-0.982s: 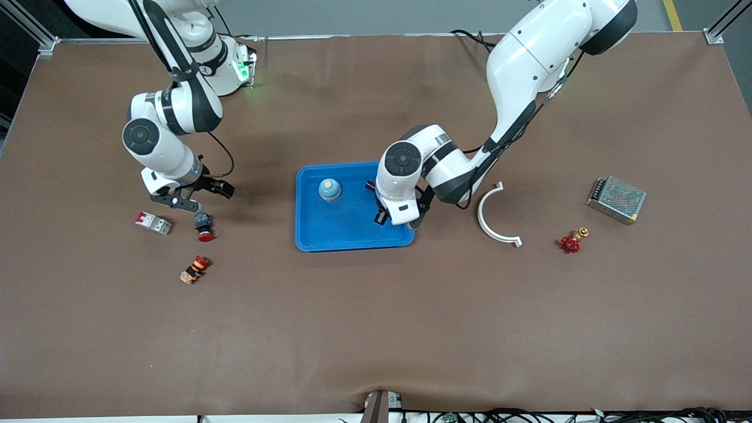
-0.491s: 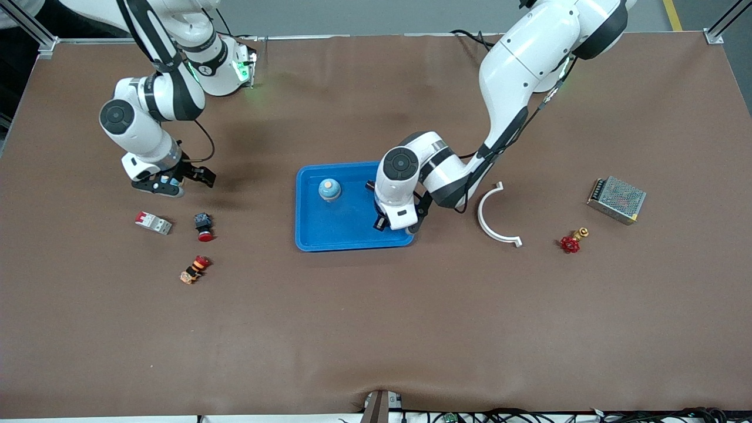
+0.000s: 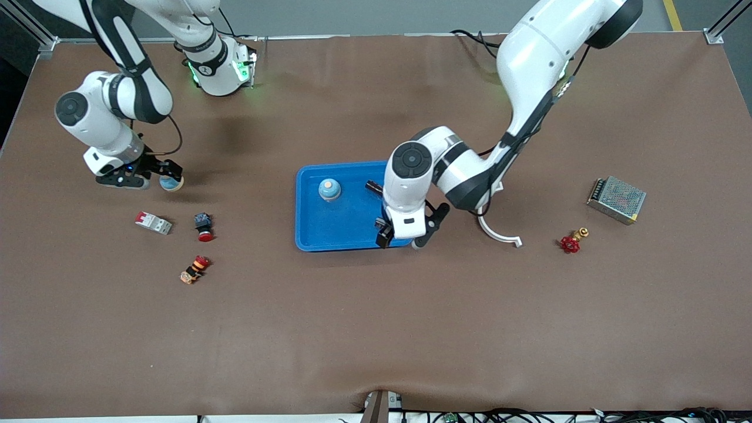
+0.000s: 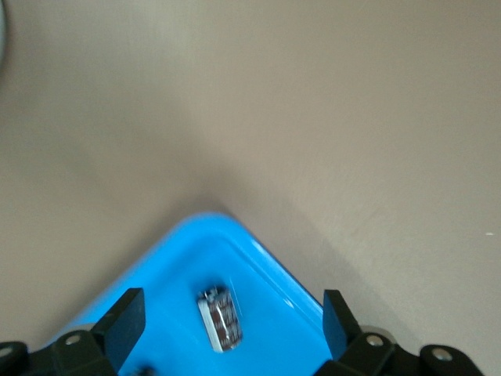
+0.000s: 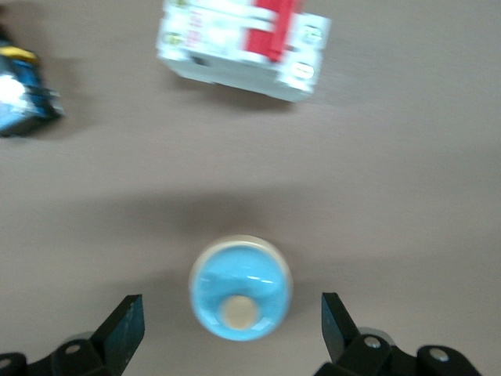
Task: Place electrolytic capacitor and blue bell in tray
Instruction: 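Grasp the second bell with the right gripper while the left gripper withdraws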
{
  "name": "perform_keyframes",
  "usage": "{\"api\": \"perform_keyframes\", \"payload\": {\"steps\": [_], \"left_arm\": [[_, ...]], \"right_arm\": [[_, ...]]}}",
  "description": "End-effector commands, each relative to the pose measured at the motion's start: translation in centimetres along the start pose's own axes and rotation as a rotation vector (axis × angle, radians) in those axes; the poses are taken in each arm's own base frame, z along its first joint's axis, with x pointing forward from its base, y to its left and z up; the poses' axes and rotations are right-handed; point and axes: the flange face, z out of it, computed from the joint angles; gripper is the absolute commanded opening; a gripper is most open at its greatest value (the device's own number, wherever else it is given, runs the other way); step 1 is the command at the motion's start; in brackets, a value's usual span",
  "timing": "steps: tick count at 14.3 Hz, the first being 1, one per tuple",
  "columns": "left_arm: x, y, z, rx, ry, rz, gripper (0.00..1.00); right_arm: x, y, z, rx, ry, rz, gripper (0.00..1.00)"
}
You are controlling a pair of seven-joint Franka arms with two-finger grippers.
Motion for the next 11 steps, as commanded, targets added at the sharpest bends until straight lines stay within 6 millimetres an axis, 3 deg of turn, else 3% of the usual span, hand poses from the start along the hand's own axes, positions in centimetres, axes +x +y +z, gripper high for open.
{"api": "perform_keyframes", "payload": {"steps": [1,5,6,11], "left_arm": [[3.8,-2.1,-7.2,0.052,0.07,0.171,1.0],[10.4,-6.5,-16.3,0.156,0.105,0.45,1.0],[12.9,-7.8,-18.7,0.16,0.115,0.503,1.0],[21.1,-15.4,-27.8,0.117,0.015,0.606,1.0]], "right_arm": [[-2.6,0.5,0.5,-0.011,0.051,-0.008,1.0],[-3.3,1.1,0.9,-0.011,0.055,0.011,1.0],[-3.4,1.1,1.0,-0.01,0.054,0.013,1.0],[-3.5,1.3,2.3,-0.01,0.069,0.027,1.0]]}}
